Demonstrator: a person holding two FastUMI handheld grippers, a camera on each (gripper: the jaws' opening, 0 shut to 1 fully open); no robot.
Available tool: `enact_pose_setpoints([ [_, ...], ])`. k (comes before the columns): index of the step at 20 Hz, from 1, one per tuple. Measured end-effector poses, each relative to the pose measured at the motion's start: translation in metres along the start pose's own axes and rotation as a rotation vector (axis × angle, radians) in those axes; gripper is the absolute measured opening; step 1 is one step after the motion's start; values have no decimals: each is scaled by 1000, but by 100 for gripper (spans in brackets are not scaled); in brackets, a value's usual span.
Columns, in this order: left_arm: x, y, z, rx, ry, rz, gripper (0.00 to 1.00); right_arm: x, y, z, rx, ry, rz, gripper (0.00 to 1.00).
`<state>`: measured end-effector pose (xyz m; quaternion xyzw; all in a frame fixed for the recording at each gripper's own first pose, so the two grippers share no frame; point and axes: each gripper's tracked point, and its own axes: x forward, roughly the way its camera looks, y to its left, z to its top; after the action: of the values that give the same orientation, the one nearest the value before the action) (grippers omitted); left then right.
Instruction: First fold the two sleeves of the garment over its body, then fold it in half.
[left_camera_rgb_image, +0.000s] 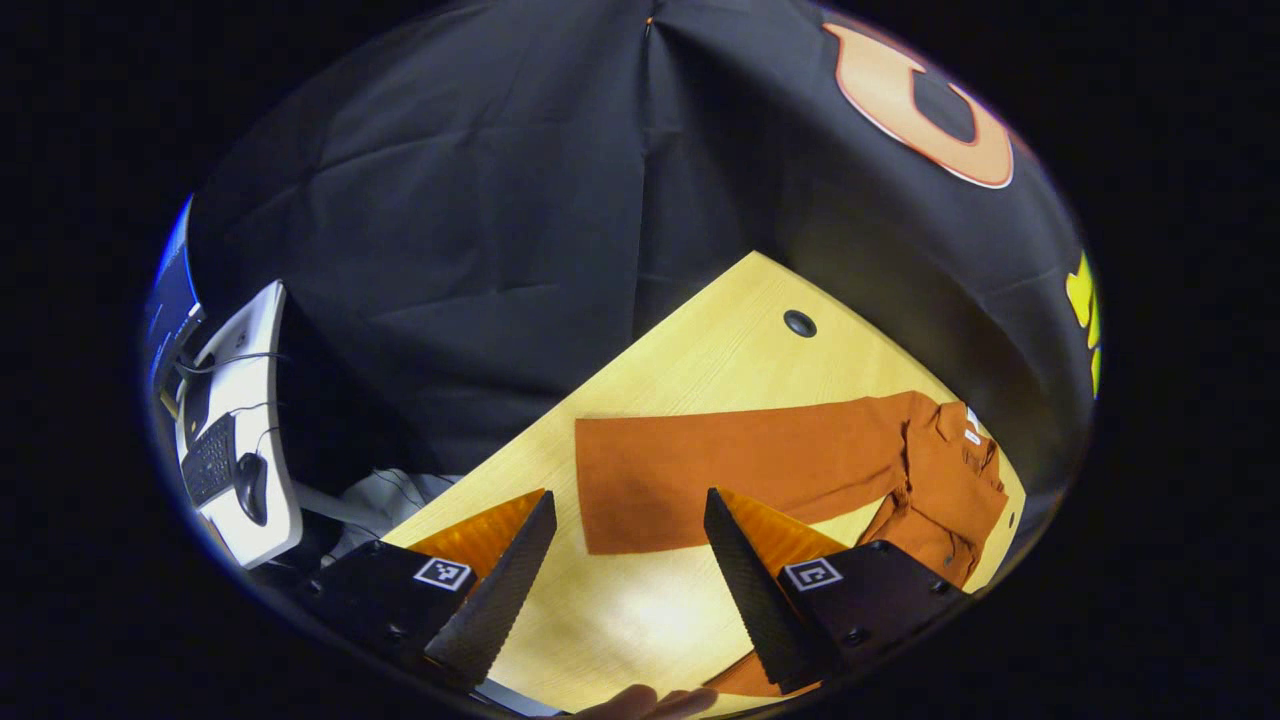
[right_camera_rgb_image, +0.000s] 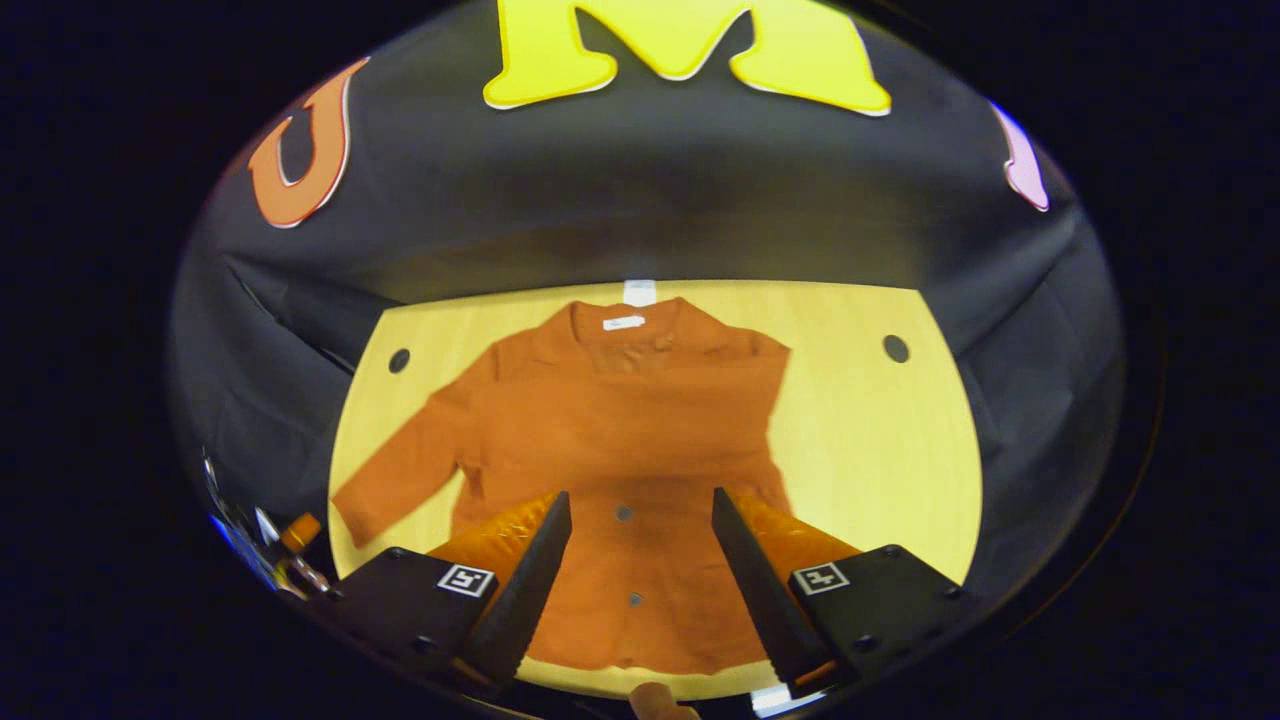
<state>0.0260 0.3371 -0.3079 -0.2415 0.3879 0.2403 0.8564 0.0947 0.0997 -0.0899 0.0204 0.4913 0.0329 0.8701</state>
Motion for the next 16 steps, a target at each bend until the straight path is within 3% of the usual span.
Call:
enact_pose_setpoints([
  [3,28,7,-7,-55,155,33,97,-25,-46,-51,17,0,6,93],
  [7,59,19,-16,-123,327,69,96,-44,-150,-130,35,16,-212,98],
  [8,66,17,-17,-132,353,66,89,-44,-166,-154,66,46,-221,98],
  [9,71,18,-18,-129,370,61,96,-47,-179,-174,107,74,-223,97],
  [11,79,23,-27,-104,444,86,94,-59,-199,-203,228,91,-243,98],
  [12,83,26,-36,-96,508,111,100,-61,-199,-210,287,78,-229,98],
  [13,78,25,-42,-97,572,131,88,-64,-197,-212,324,70,-210,98],
  [16,84,26,-41,-103,581,131,77,-64,-200,-220,328,65,-210,97],
])
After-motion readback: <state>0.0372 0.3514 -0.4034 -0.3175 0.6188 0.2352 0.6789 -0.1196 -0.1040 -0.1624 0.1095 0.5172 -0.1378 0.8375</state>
